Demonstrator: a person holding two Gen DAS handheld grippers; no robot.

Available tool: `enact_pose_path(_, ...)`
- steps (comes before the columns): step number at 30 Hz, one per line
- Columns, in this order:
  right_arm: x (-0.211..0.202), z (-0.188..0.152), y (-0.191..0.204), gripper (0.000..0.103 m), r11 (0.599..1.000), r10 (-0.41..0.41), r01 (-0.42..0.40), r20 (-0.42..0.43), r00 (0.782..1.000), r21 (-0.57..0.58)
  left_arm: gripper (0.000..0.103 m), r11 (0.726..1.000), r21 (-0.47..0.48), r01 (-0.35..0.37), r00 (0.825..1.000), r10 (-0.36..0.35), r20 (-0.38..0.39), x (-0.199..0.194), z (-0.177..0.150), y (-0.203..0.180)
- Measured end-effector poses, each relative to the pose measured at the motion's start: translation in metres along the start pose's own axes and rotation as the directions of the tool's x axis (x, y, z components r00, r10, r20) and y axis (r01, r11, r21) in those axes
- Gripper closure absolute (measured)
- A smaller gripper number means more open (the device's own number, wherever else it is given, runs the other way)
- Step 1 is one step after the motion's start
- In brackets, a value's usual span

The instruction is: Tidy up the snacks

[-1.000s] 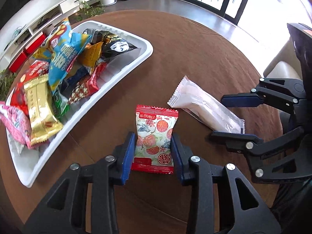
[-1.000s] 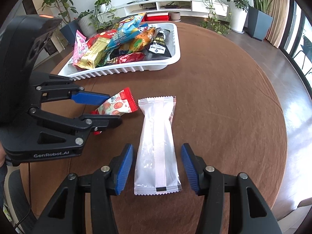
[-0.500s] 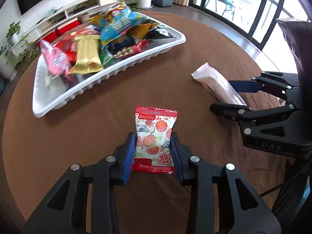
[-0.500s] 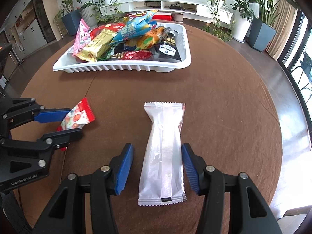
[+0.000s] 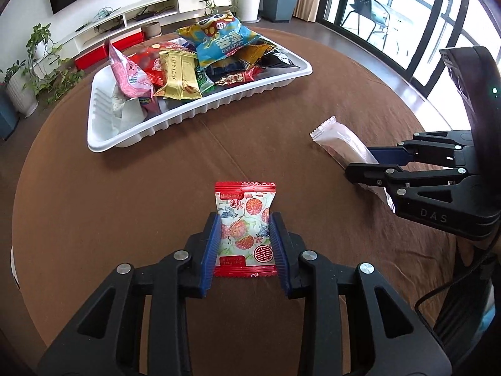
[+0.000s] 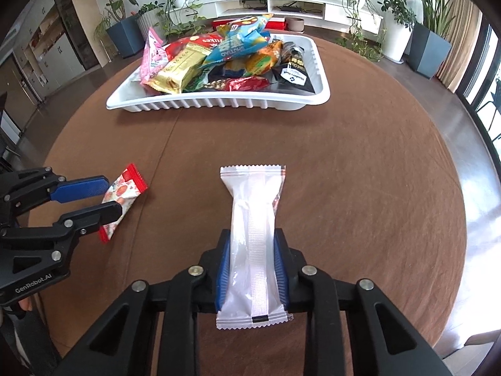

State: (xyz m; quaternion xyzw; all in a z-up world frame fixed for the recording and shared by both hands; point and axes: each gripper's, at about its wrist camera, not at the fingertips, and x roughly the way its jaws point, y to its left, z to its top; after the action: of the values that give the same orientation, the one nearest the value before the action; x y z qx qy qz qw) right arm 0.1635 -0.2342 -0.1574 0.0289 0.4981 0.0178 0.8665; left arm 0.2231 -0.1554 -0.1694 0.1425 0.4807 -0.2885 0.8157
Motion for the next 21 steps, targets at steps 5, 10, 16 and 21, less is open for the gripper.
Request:
enact_pose_path(5, -0.009, -0.003, -0.004, 0.077, 0.998, 0.052, -0.053, 0.023, 0.998, 0.039, 0.08, 1.0, -0.024, 0.007, 1.0, -0.006, 0.026, -0.011, -0.005, 0.005)
enact_pose_path(10, -0.019, 0.004, -0.005, 0.077, 0.997, 0.067, -0.069, 0.051, 0.996, 0.046, 0.08, 1.0, -0.028, 0.011, 1.0, -0.01, 0.016, -0.013, -0.007, 0.008)
enact_pose_path(16, -0.017, 0.0, -0.008, 0.077, 0.996, 0.071, -0.074, 0.043, 0.996, 0.056, 0.057, 0.999, -0.032, -0.013, 1.0, 0.013, -0.002, -0.008, -0.004, 0.005)
enact_pose_path(21, -0.014, 0.0, -0.009, 0.077, 0.996, 0.069, -0.07, 0.036, 0.997, 0.051, 0.022, 1.0, -0.024, -0.013, 0.999, 0.012, -0.04, 0.003, -0.002, 0.0)
